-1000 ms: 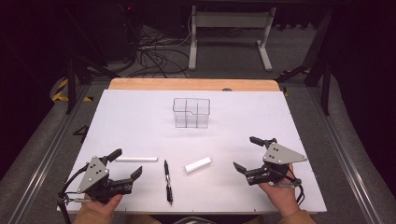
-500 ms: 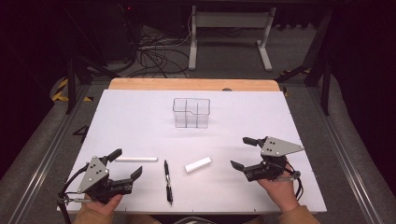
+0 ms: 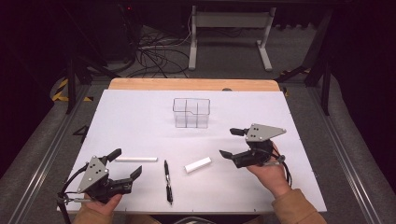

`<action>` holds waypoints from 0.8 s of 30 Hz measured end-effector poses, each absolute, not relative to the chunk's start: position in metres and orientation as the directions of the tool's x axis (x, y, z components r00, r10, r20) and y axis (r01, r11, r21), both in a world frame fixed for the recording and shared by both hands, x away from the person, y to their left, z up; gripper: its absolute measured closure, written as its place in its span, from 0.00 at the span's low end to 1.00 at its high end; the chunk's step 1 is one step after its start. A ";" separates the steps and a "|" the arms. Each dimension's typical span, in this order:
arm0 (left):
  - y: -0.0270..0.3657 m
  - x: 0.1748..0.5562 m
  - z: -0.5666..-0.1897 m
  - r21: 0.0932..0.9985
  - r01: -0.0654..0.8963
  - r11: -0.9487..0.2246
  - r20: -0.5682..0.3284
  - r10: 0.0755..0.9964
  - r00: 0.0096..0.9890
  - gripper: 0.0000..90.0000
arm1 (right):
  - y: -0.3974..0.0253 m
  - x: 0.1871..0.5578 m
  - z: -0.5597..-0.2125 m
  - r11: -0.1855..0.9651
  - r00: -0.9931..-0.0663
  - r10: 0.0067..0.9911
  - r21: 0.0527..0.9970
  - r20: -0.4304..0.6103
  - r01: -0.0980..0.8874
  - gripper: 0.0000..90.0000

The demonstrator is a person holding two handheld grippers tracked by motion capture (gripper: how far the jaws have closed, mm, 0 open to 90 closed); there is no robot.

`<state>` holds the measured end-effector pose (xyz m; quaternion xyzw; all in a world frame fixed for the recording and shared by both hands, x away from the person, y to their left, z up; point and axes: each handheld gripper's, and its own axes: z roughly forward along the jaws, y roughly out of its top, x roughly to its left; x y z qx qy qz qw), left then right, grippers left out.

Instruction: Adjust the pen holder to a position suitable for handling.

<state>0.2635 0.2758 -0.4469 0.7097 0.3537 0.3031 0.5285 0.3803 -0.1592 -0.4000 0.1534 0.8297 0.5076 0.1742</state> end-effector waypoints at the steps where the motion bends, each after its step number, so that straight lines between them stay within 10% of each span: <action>1: 0.276 0.264 -0.447 0.964 0.182 -0.191 0.056 0.822 0.567 0.13 | -0.157 0.382 -0.399 0.446 -0.893 0.429 0.892 -0.139 0.075 0.21; 24: 0.276 0.264 -0.447 0.964 0.187 -0.189 0.050 0.820 0.570 0.13 | -0.126 0.420 -0.384 0.501 -0.890 0.415 0.864 -0.186 0.053 0.26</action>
